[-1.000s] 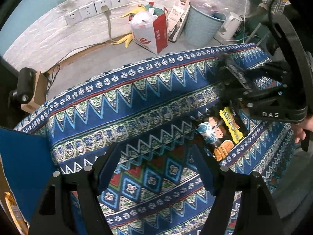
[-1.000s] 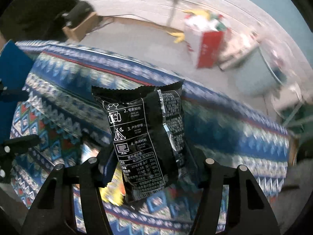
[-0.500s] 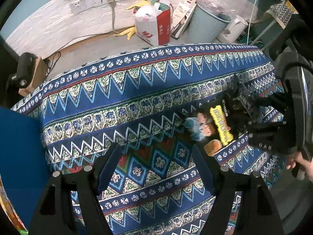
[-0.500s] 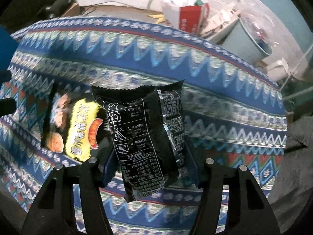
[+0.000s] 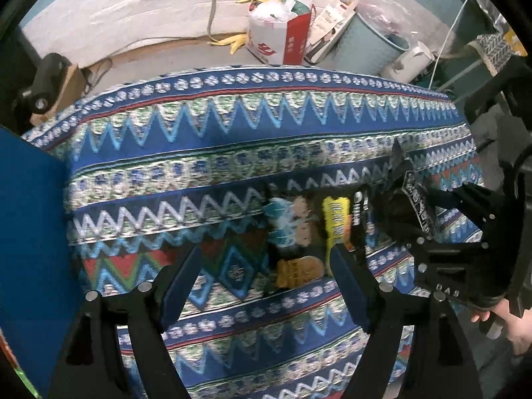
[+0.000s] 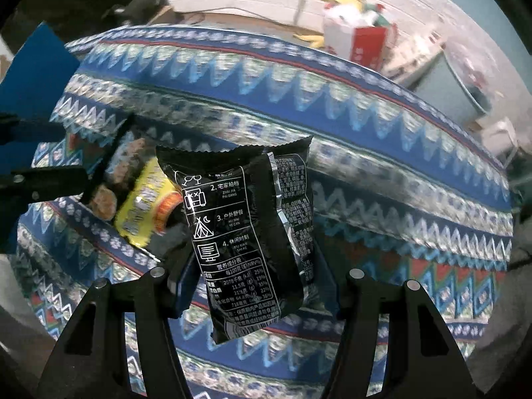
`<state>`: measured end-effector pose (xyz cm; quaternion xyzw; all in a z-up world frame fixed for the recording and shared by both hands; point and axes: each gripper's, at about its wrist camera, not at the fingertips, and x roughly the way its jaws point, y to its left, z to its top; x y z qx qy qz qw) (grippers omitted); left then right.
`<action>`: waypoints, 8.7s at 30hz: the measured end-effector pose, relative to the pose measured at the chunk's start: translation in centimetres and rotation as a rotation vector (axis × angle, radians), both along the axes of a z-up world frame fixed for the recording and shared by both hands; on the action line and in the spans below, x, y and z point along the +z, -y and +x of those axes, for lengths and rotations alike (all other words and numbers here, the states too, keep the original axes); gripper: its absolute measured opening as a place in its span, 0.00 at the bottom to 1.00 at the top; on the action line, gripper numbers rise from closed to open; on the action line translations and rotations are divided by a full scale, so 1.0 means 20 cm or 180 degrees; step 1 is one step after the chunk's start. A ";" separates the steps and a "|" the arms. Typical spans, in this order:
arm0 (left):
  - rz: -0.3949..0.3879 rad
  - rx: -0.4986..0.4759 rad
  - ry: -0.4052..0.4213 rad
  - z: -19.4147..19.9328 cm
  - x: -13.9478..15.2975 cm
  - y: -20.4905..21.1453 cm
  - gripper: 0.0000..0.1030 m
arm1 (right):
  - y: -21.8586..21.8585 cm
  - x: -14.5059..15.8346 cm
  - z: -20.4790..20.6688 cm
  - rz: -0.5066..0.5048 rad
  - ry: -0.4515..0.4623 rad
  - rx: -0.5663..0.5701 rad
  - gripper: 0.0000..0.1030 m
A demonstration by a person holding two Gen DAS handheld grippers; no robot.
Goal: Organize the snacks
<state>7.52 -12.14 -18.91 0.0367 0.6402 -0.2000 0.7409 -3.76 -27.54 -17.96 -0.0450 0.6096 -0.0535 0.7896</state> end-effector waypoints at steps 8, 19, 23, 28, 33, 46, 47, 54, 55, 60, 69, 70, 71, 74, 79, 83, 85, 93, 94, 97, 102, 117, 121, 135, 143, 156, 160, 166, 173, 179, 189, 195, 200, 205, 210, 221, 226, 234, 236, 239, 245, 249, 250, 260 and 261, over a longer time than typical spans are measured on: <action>-0.0103 -0.0178 -0.0171 -0.01 -0.07 0.22 0.85 | 0.28 0.07 -0.06 0.0014 0.0097 -0.0411 0.59; 0.0296 -0.0185 -0.0278 -0.02 -0.25 0.40 0.96 | 0.40 0.11 -0.06 0.0048 0.0205 -0.0475 0.59; 0.0490 -0.0302 -0.0141 -0.05 -0.27 0.48 0.97 | 0.38 0.11 -0.03 0.0012 0.0215 -0.0432 0.59; 0.0653 -0.0531 0.0104 -0.12 -0.27 0.57 0.80 | 0.38 0.12 -0.02 -0.0012 0.0224 -0.0430 0.59; 0.0609 -0.0566 0.0149 -0.15 -0.24 0.55 0.70 | 0.39 0.11 -0.02 -0.0014 0.0203 -0.0443 0.59; 0.0493 -0.0533 0.0537 -0.17 0.10 0.34 0.70 | 0.30 0.24 0.01 -0.0033 0.0409 -0.0320 0.59; 0.0487 -0.0520 0.0555 -0.19 0.13 0.32 0.70 | 0.29 0.25 0.02 -0.0028 0.0427 -0.0313 0.59; 0.0461 -0.0443 0.0754 -0.25 0.31 0.14 0.70 | 0.19 0.37 0.05 -0.0003 0.0580 -0.0232 0.59; 0.0448 -0.0431 0.0757 -0.25 0.31 0.12 0.70 | 0.16 0.39 0.05 0.0002 0.0603 -0.0211 0.59; 0.0408 -0.0330 0.0838 -0.28 0.38 -0.02 0.70 | 0.04 0.46 0.07 0.0018 0.0695 -0.0091 0.59; 0.0356 -0.0123 0.0953 -0.33 0.52 -0.29 0.70 | -0.24 0.58 0.12 0.0039 0.0825 0.0207 0.59; 0.0355 -0.0100 0.0968 -0.33 0.53 -0.31 0.70 | -0.26 0.59 0.12 0.0043 0.0834 0.0239 0.59; 0.0354 -0.0072 0.0980 -0.34 0.54 -0.34 0.70 | -0.29 0.60 0.13 0.0048 0.0844 0.0269 0.59; 0.0350 0.0032 0.1011 -0.35 0.57 -0.44 0.70 | -0.38 0.62 0.15 0.0053 0.0860 0.0363 0.59; 0.0303 0.0213 0.1008 -0.34 0.61 -0.59 0.70 | -0.53 0.64 0.19 0.0050 0.0869 0.0505 0.59; 0.0283 0.0341 0.1055 -0.34 0.64 -0.69 0.70 | -0.66 0.66 0.24 0.0066 0.0880 0.0614 0.59; 0.0275 0.0401 0.1064 -0.34 0.65 -0.75 0.70 | -0.72 0.67 0.26 0.0078 0.0887 0.0671 0.59; 0.0321 0.0705 0.1085 -0.33 0.64 -1.02 0.70 | -0.99 0.66 0.35 0.0141 0.0877 0.0896 0.59; 0.0343 0.0745 0.1082 -0.33 0.63 -1.05 0.70 | -1.02 0.66 0.36 0.0148 0.0870 0.0920 0.59; 0.0360 0.0846 0.1055 -0.31 0.62 -1.14 0.70 | -1.10 0.64 0.40 0.0171 0.0847 0.0990 0.59; 0.0347 0.1031 0.0984 -0.29 0.57 -1.27 0.70 | -1.22 0.61 0.46 0.0225 0.0813 0.1094 0.59; 0.0433 0.1473 0.0817 -0.29 0.54 -1.51 0.79 | -1.50 0.47 0.61 0.0457 0.0596 0.1250 0.59; 0.0482 0.1548 0.0812 -0.31 0.55 -1.55 0.79 | -1.57 0.42 0.64 0.0478 0.0533 0.1305 0.59; 0.0425 0.1731 0.0779 -0.41 0.64 -1.61 0.81 | -1.57 0.51 0.58 0.0589 0.0698 0.1324 0.71; 0.0486 0.1679 0.1077 -0.50 0.80 -1.53 0.89 | -1.45 0.71 0.36 0.0449 0.1086 0.1252 0.74; 0.0757 0.1258 0.1489 -0.64 0.93 -1.27 0.98 | -1.33 0.93 0.09 0.0250 0.1576 0.1246 0.75; 0.0751 0.1206 0.1519 -0.66 0.95 -1.22 0.98 | -1.28 0.95 0.07 0.0333 0.1591 0.1193 0.75; 0.0833 0.1128 0.1621 -0.67 0.98 -1.16 0.98 | -1.20 0.93 0.06 0.0388 0.1547 0.1088 0.75; 0.0804 0.1106 0.1554 -0.66 0.96 -1.14 0.98 | -1.17 0.88 0.07 0.0420 0.1442 0.1009 0.75; 0.0880 0.1059 0.1564 -0.66 0.95 -1.12 0.98 | -1.17 0.87 0.07 0.0412 0.1418 0.1031 0.75; 0.0896 0.1072 0.1548 -0.67 0.95 -1.13 0.98 | -1.19 0.88 0.06 0.0368 0.1439 0.1068 0.75; 0.0905 0.1057 0.1534 -0.67 0.95 -1.13 0.98 | -1.20 0.87 0.06 0.0344 0.1429 0.1073 0.75; 0.0926 0.1063 0.1537 -0.67 0.94 -1.13 0.98 | -1.20 0.87 0.06 0.0337 0.1431 0.1081 0.75; 0.0933 0.1068 0.1548 -0.67 0.95 -1.13 0.98 | -1.19 0.86 0.06 0.0327 0.1422 0.1064 0.75; 0.0927 0.1087 0.1564 -0.67 0.96 -1.14 0.98 | -1.20 0.86 0.06 0.0329 0.1424 0.1072 0.75; 0.0925 0.1129 0.1556 -0.67 0.96 -1.15 0.98 | -1.20 0.86 0.06 0.0327 0.1423 0.1072 0.75; 0.0932 0.1151 0.1590 -0.68 0.97 -1.15 0.98 | -1.20 0.86 0.06 0.0322 0.1421 0.1075 0.75; 0.0941 0.1183 0.1595 -0.67 0.97 -1.15 0.98 | -1.19 0.86 0.06 0.0323 0.1416 0.1083 0.75; 0.0917 0.1198 0.1578 -0.67 0.97 -1.16 0.98 | -1.20 0.86 0.06 0.0320 0.1415 0.1087 0.75; 0.0891 0.1228 0.1547 -0.67 0.96 -1.17 0.98 | -1.20 0.86 0.06 0.0321 0.1418 0.1091 0.75; 0.0844 0.1263 0.1486 -0.67 0.95 -1.18 0.98 | -1.19 0.86 0.06 0.0318 0.1412 0.1106 0.75; 0.0804 0.1281 0.1441 -0.66 0.95 -1.18 0.98 | -1.20 0.86 0.05 0.0321 0.1403 0.1115 0.75; 0.0792 0.1295 0.1439 -0.66 0.95 -1.19 0.98 | -1.19 0.86 0.05 0.0320 0.1396 0.1120 0.75; 0.0767 0.1306 0.1367 -0.66 0.93 -1.19 0.98 | -1.20 0.85 0.03 0.0305 0.1377 0.1162 0.75; 0.0762 0.1307 0.1359 -0.66 0.93 -1.20 0.98 | -1.20 0.85 0.03 0.0301 0.1378 0.1166 0.75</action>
